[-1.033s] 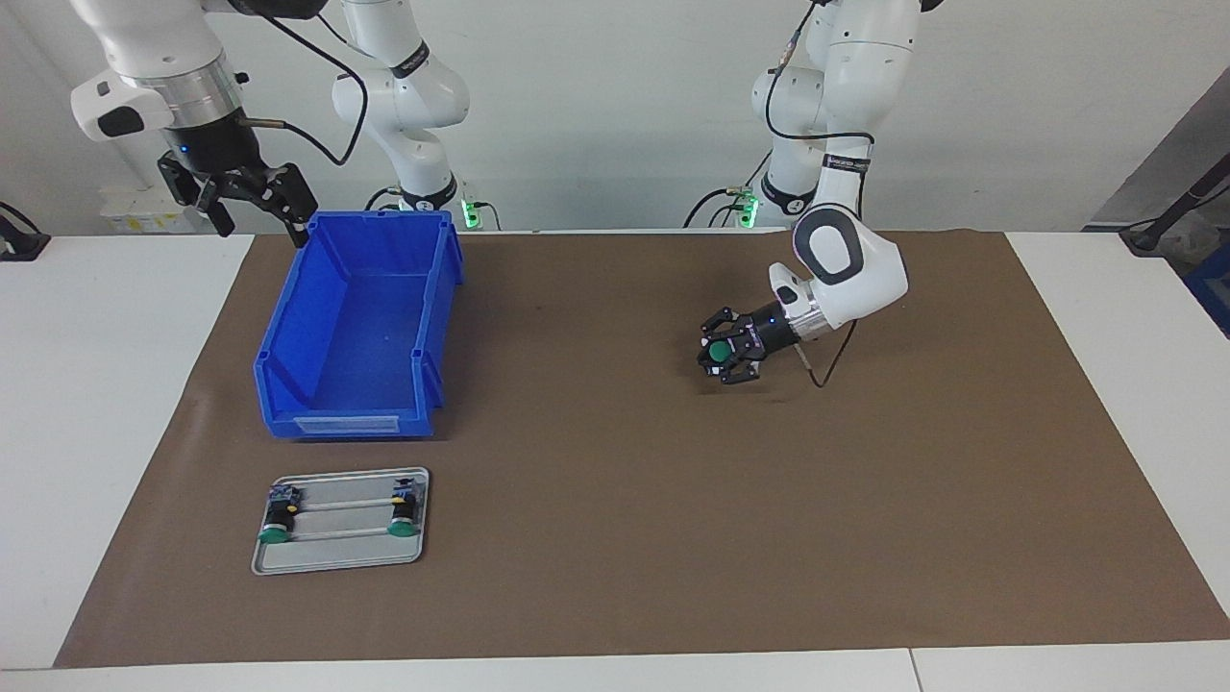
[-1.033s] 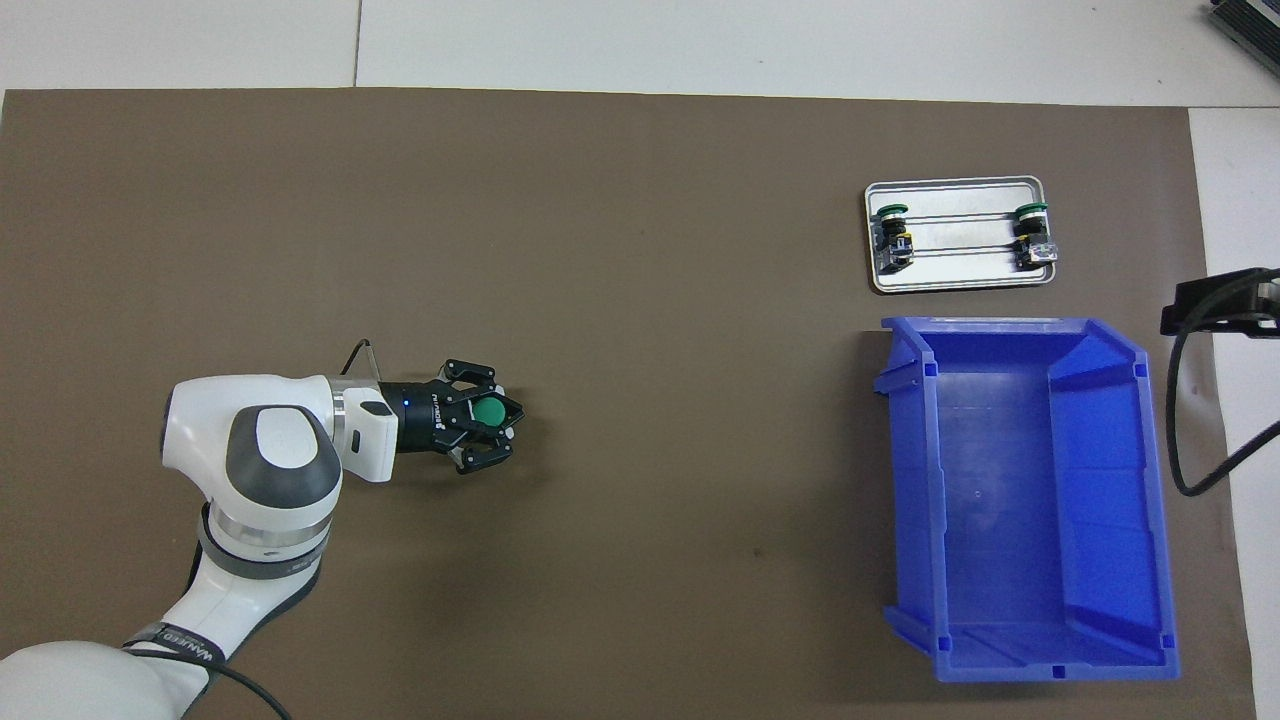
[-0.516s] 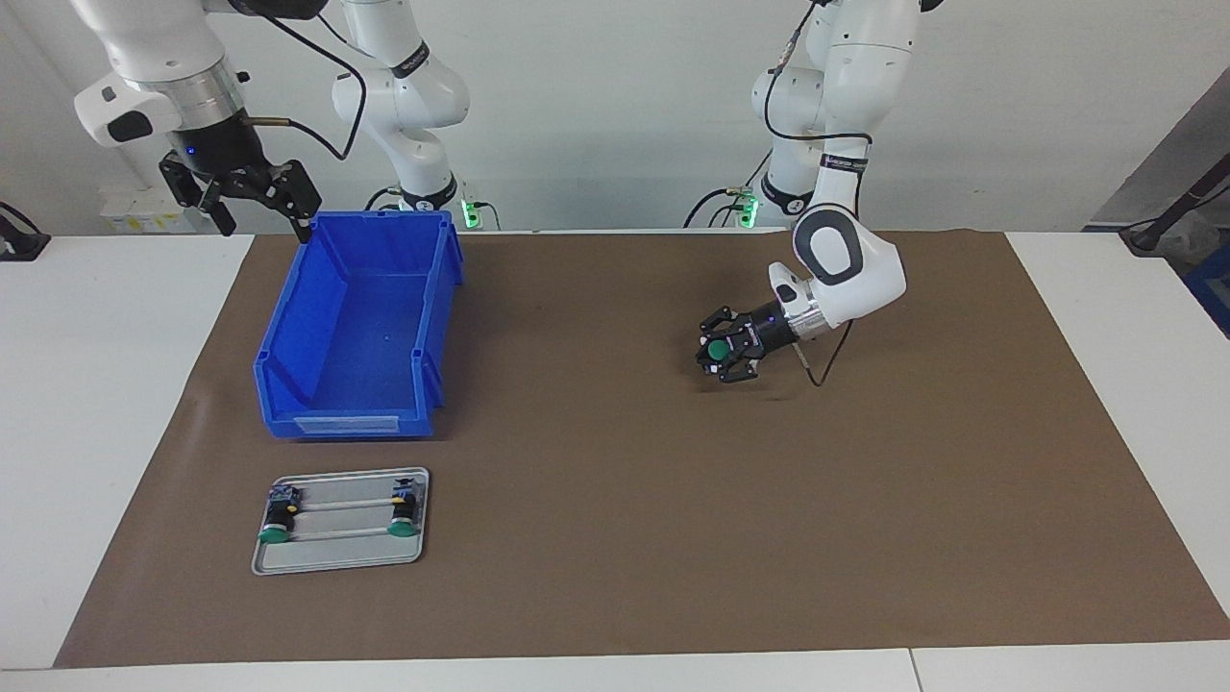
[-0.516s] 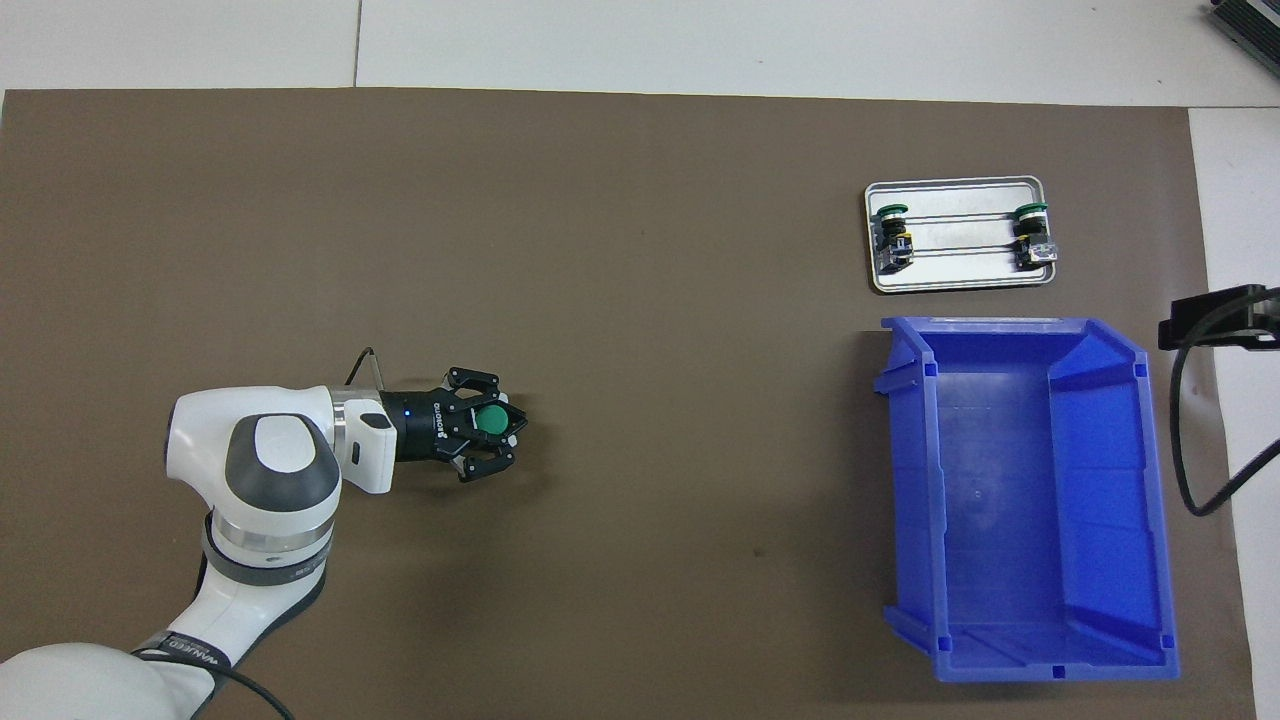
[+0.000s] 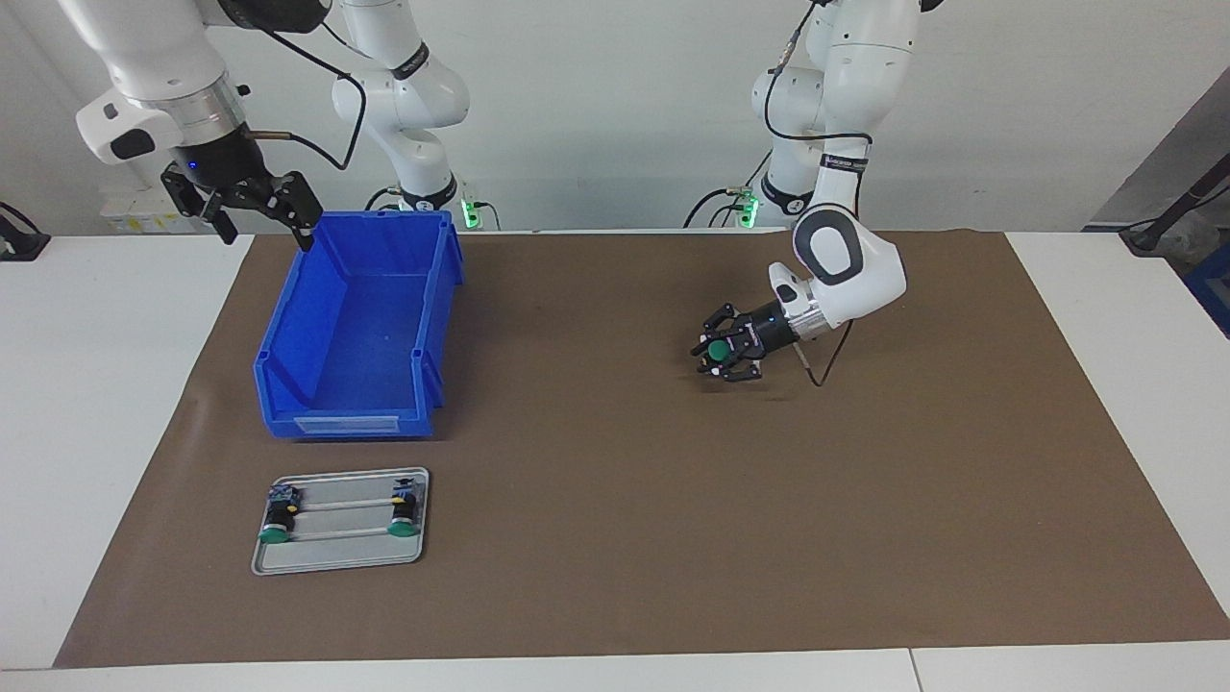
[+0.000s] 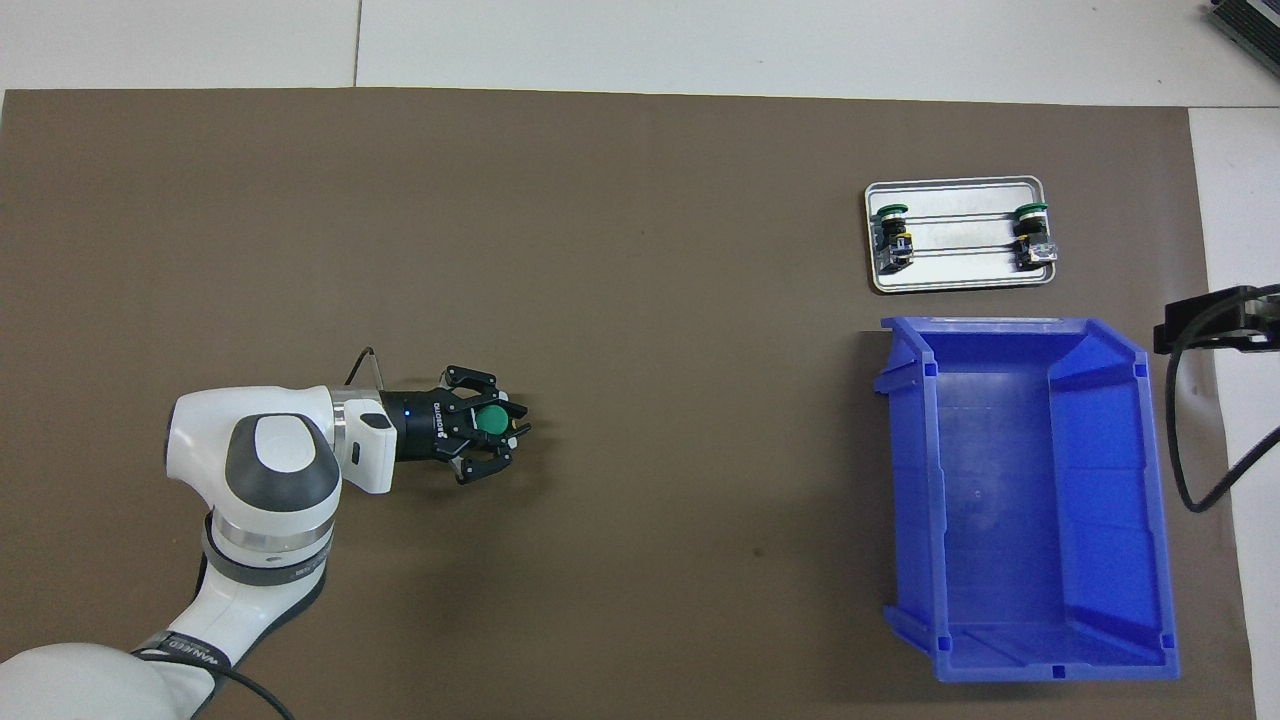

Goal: Place and press button with both arms
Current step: 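Lift the left gripper up off the green button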

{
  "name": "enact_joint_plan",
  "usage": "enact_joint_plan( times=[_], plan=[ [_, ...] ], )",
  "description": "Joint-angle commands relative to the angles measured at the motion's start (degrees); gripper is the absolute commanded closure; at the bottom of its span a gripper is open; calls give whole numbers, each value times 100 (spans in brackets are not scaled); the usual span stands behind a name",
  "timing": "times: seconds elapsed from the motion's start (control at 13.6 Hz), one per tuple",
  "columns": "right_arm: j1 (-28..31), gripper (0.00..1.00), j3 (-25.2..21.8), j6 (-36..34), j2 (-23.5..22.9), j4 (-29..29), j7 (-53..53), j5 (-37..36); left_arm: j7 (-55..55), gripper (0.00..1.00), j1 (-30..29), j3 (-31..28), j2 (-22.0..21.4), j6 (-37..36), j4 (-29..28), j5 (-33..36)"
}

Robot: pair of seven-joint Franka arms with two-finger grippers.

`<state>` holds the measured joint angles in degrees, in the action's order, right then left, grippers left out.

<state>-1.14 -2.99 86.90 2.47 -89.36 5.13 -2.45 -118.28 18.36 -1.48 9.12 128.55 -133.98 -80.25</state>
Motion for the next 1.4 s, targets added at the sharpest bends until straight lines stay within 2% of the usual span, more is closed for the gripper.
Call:
enact_joint_plan(
  times=[0.0,0.07,0.22,0.3,0.59,0.96,1.33],
  plan=[
    [26,0,18,-33,-10,77,5,-36,-169,39,1,8,-95,118,-129,-140],
    [26,0,18,-42,-10,77,-4,-28,-160,36,1,8,-95,118,-129,-140],
    [35,0,18,-42,-10,77,-12,-28,-108,19,1,17,-95,126,-129,-148],
    [44,0,18,-42,-10,77,-21,-27,-99,15,1,17,-95,126,-129,-148],
    [53,0,18,-42,-1,68,-48,-27,85,13,-7,25,-95,118,-76,-148],
    [61,0,18,-42,-1,68,-56,-27,892,13,-7,34,-174,65,99,-157],
    [70,0,9,-33,8,24,-65,-27,2210,13,1,52,-209,47,793,-157]
  ],
)
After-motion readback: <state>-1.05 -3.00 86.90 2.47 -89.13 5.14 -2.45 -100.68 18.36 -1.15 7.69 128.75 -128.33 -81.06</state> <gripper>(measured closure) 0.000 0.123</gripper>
